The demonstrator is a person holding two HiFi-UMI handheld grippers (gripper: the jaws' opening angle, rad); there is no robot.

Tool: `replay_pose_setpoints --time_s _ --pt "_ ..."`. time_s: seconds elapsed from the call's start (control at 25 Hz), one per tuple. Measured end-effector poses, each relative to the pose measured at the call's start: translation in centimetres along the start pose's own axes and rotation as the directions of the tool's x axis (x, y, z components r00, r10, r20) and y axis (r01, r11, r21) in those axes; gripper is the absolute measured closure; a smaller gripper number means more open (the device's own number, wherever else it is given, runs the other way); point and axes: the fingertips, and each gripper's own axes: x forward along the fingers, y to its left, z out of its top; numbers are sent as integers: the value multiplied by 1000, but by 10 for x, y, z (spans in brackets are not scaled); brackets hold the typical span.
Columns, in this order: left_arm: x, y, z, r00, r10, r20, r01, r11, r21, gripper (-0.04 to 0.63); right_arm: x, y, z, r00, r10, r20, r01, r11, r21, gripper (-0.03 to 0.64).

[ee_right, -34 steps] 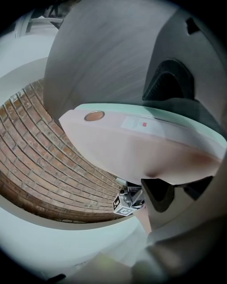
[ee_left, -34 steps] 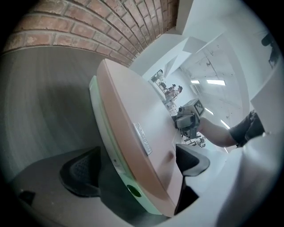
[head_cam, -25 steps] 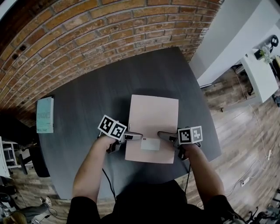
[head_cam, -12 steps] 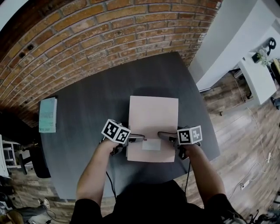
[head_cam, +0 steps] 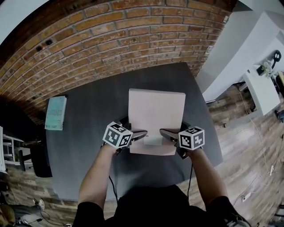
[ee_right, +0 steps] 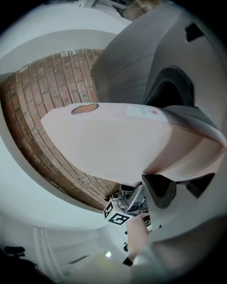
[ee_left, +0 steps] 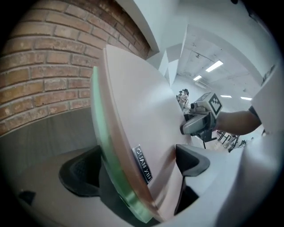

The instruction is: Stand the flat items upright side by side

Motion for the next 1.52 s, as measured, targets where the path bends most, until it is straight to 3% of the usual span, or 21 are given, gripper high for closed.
replay_pose_setpoints --time_s 0.24,0.4,0.64,0.84,1.16,1.32,1.52 --pt "-21 5 20 986 72 152 -81 995 58 76 -3 17 23 992 -22 124 41 988 -151 138" --pt "-28 4 24 975 91 205 -112 989 96 77 -7 24 27 981 -32 192 75 972 -221 138" --pt "-32 -1 27 967 97 237 -132 981 139 77 -14 28 26 968 -47 247 120 950 -288 137" --pt "-36 -4 36 953 100 284 -146 979 144 77 -19 30 29 960 -82 268 182 911 -370 137" --pt "-42 -9 27 963 86 256 -143 967 213 78 -23 35 21 964 -89 250 200 863 -465 135" --pt "-45 -12 24 965 79 249 -136 966 221 78 -27 40 19 968 -78 239 182 871 -455 137" --pt "-47 -17 23 962 73 262 -128 972 199 78 -29 38 11 960 -91 266 191 906 -378 137"
